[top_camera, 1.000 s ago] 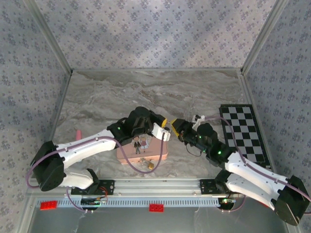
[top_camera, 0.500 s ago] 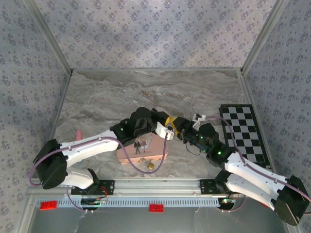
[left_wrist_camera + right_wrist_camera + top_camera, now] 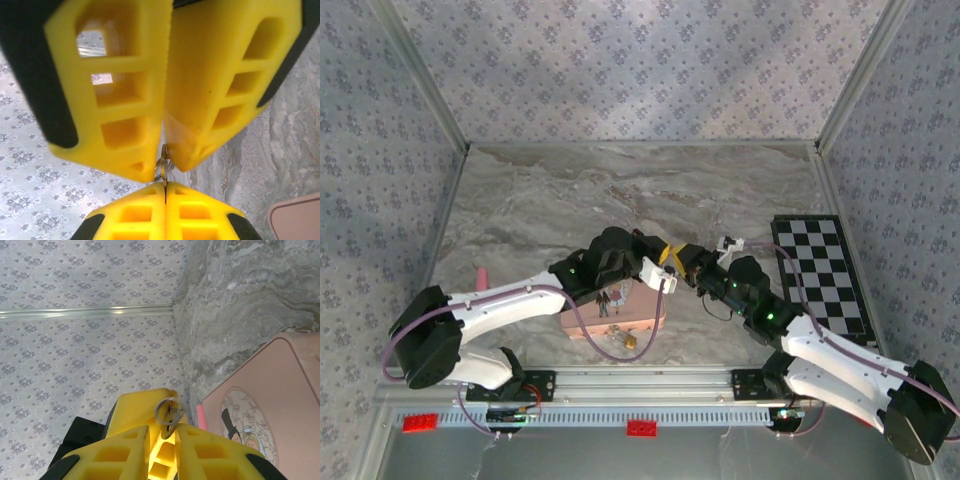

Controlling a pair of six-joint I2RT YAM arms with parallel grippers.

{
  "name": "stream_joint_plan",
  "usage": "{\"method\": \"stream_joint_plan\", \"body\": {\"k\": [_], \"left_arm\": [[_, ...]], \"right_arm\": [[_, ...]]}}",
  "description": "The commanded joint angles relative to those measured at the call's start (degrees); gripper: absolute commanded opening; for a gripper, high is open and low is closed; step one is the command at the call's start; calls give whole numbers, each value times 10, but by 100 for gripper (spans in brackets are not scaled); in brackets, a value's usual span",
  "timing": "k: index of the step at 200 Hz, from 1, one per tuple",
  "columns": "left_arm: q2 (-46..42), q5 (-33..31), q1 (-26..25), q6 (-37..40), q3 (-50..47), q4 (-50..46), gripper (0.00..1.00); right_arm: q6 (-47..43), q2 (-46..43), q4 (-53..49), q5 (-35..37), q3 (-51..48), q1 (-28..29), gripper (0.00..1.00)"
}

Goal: Unlock a padlock with a key

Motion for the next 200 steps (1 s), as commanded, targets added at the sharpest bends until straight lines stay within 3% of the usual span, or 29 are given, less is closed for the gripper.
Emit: {"method": "stream_joint_plan", "body": {"k": [1,101,140,175,200], "left_arm": [[-9,8,-4,-8,-8,13,0],[-13,14,-4,-15,-15,22,0],[-26,30,-4,-52,-13,3,1],[-45,36,-2,-117,-39,60,26],[-78,51,11,-219,-45,55,41]], "right_arm": [[2,-7,11,20,-1,-5,21],[1,5,12,12,2,-5,8],[-16,-5,-6,21,3,-6,0],[-39,-10,-29,18,7,-13,0],[-86,-19,-52,7,17,-25,0]]}}
